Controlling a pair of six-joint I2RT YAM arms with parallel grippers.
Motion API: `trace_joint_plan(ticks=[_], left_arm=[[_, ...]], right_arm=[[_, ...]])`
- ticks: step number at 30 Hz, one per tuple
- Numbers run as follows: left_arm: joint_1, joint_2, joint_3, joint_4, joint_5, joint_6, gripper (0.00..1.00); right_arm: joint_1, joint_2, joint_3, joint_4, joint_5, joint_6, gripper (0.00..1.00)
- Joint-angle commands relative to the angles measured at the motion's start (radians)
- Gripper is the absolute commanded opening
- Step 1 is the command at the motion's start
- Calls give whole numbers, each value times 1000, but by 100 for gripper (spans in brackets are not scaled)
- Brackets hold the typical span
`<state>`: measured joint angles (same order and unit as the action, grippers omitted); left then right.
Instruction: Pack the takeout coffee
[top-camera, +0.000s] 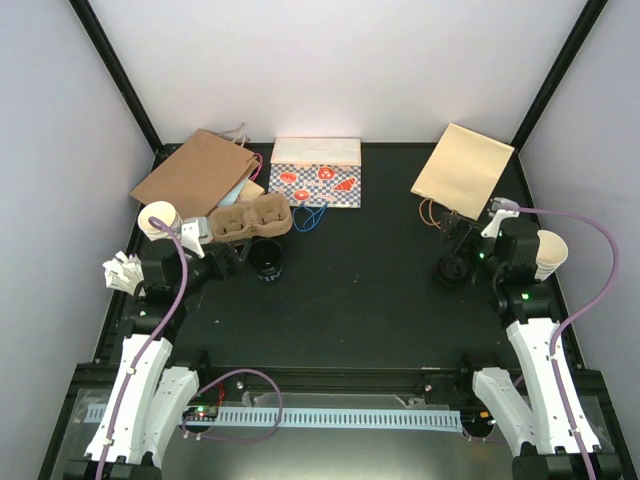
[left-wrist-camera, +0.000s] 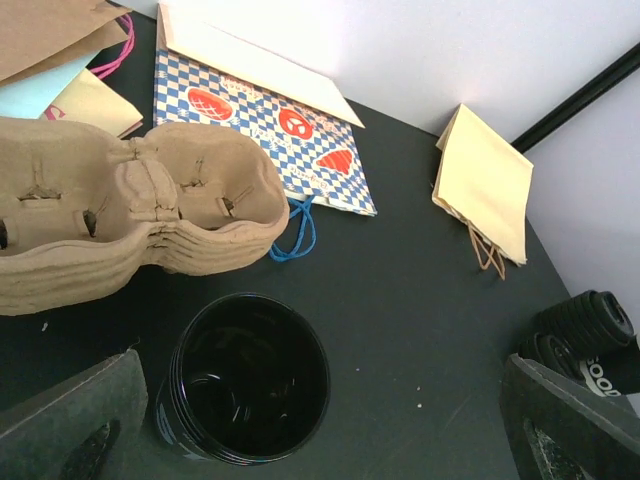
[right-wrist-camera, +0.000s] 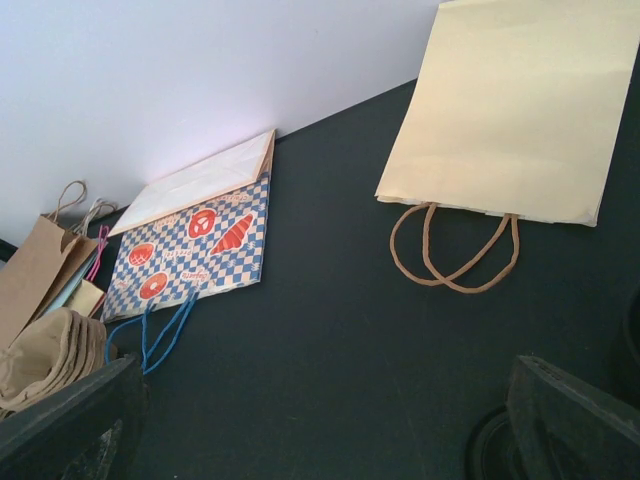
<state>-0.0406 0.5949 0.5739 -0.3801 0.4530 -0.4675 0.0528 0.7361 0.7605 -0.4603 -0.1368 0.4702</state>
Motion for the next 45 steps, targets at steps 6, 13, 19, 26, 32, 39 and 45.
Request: trace_joint_plan(ticks=[6,13,19,26,32,39,45], left_arm=[[-4,-44,45,-13,-21,20,99],[-2,-59,42,21,62,48,99],[-3,-33,56,30,180,85,99],[-4,0,83,22,228,108,99],[-3,45,163,-73,205,188,99],[-3,68,196,-121,190,250,99],[-4,69,187,-130,165,270,99]], right_arm=[[1,-3,-3,-6,-6,-9,100],[2,3,-3,-8,-10,-9,100],[2,23,0,-4,-23,-8,100],[1,81,16,6,-76,-6,100],[2,134,29,8,-111,-4,100],[5,215,47,39,-176,6,100],[40,307,72,72,-210,12,100]])
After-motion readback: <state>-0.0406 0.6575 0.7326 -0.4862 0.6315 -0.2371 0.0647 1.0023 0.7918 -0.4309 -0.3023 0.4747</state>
